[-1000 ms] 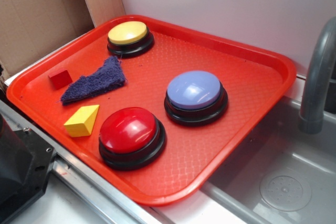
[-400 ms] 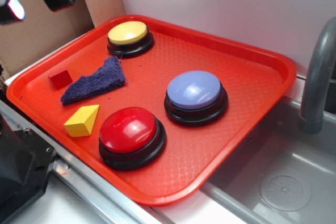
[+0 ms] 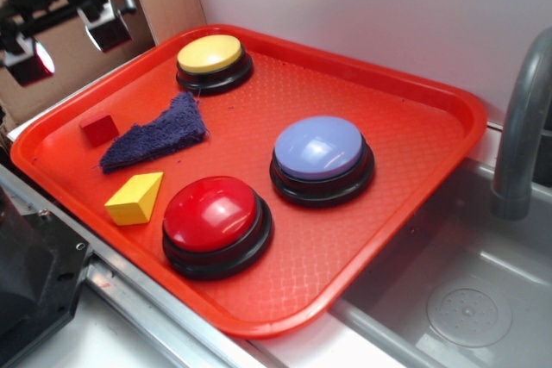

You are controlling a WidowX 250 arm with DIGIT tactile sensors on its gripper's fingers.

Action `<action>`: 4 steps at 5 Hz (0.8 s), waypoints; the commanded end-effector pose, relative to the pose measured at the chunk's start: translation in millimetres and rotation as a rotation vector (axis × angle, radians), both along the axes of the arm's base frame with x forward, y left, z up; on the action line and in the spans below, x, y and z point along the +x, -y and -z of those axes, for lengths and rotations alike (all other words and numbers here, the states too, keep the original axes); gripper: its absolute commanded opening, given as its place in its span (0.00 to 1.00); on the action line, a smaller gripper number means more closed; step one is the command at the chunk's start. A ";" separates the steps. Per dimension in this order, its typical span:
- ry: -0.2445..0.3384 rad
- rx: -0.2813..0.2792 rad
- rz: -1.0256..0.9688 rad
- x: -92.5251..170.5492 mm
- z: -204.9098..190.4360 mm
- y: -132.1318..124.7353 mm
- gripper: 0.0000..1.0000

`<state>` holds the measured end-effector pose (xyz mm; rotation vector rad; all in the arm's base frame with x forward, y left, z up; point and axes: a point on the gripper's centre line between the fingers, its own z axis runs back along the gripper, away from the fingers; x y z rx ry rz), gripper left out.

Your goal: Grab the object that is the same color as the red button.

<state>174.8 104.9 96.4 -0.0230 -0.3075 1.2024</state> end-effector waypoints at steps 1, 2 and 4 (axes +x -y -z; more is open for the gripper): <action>-0.015 0.035 -0.082 -2.9 27.2 -20.5 1.00; -0.040 0.021 -0.085 -2.1 43.8 -27.9 1.00; -0.061 -0.012 -0.101 -0.3 61.6 -48.5 1.00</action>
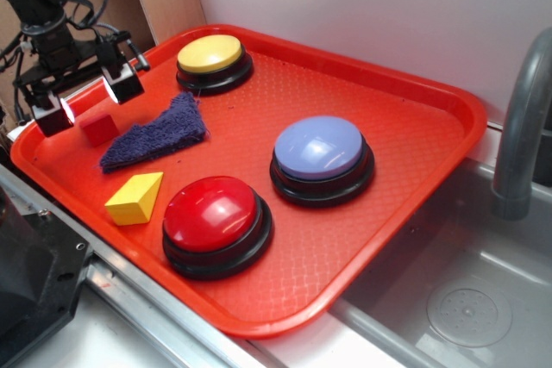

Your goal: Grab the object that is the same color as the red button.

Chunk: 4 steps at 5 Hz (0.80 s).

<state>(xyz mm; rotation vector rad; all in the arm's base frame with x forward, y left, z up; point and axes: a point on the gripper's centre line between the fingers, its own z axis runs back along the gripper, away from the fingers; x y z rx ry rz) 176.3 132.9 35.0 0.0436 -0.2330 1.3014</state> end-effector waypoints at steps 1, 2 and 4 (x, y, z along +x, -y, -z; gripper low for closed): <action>0.013 -0.028 -0.007 -1.2 6.9 -26.9 1.00; 0.024 -0.047 -0.002 -2.0 8.5 -27.0 1.00; -0.001 -0.045 0.004 -0.1 7.8 -35.9 0.00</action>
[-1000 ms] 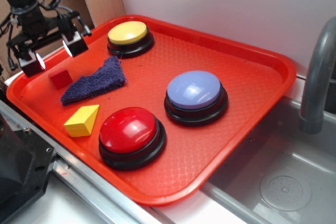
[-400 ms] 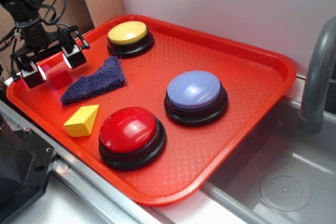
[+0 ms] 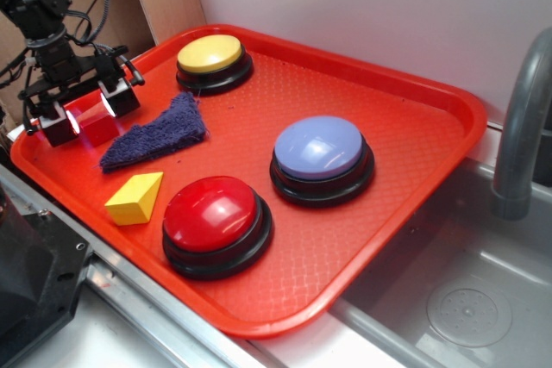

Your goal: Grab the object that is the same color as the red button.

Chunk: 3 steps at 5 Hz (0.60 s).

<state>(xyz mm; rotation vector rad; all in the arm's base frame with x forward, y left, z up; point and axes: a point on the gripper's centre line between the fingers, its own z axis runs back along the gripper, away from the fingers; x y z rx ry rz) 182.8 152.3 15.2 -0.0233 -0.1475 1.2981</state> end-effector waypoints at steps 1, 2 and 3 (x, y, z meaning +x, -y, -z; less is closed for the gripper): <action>0.025 0.057 -0.007 -5.6 -7.7 -14.7 0.00; 0.036 0.102 0.000 -8.4 -14.4 -13.4 0.00; 0.098 0.077 0.145 2.0 -59.8 -10.7 0.00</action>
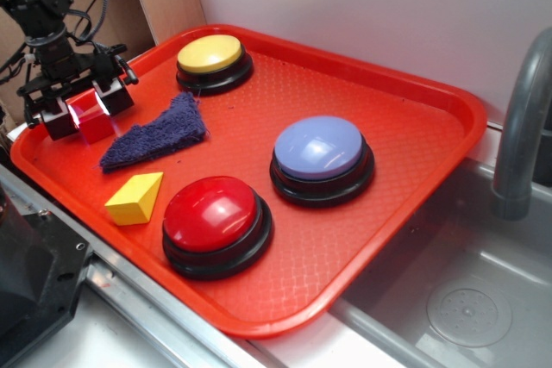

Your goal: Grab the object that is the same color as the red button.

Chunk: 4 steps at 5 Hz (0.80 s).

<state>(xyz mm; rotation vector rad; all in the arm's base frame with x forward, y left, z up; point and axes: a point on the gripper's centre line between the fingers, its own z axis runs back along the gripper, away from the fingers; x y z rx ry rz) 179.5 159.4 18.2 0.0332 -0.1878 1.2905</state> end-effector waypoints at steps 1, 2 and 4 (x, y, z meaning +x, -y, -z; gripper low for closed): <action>0.090 0.018 0.396 16.8 -106.7 13.9 0.00; 0.057 -0.011 0.646 23.9 -147.0 55.5 0.00; 0.040 -0.037 1.093 9.1 -176.0 128.1 0.00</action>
